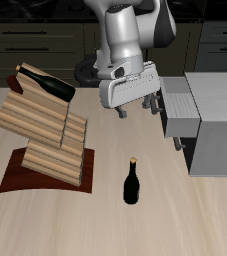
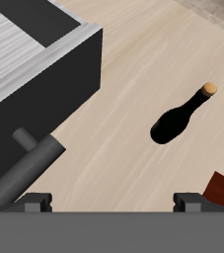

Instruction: Place the wine bottle from the drawer onto the top layer of the wine rack and close the drawer

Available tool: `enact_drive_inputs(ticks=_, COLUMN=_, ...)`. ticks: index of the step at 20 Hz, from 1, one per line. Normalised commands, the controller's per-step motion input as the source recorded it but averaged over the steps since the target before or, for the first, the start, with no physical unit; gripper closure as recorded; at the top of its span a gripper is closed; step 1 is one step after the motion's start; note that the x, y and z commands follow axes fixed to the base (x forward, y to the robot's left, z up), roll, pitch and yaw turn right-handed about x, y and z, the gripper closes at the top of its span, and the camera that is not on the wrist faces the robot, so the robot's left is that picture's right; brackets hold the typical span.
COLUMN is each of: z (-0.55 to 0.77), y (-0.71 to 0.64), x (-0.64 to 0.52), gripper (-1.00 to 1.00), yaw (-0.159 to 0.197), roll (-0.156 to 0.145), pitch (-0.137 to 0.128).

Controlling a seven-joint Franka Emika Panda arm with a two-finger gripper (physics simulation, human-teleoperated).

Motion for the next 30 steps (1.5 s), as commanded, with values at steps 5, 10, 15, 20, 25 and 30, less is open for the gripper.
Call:
enact_drive_inputs(ticks=5, z=-0.12, y=0.19, x=-0.01, gripper=-1.0, yaw=-0.027, roll=0.038, pitch=0.008)
enact_drive_inputs(ticks=10, z=-0.03, y=0.25, x=-0.04, gripper=-1.0, yaw=-0.013, roll=0.045, pitch=-0.018)
enact_drive_inputs(ticks=15, z=0.02, y=0.28, x=-0.03, gripper=-1.0, yaw=-0.04, roll=0.06, pitch=-0.025)
enact_drive_inputs(ticks=20, z=-0.04, y=0.39, x=-0.01, gripper=-1.0, yaw=-0.042, roll=0.08, pitch=-0.01)
enact_drive_inputs(ticks=25, z=-0.08, y=0.24, x=0.04, gripper=-1.0, yaw=-0.012, roll=0.041, pitch=-0.016)
enact_drive_inputs(ticks=30, z=-0.13, y=0.25, x=0.06, gripper=-1.0, yaw=-0.029, roll=0.05, pitch=0.005)
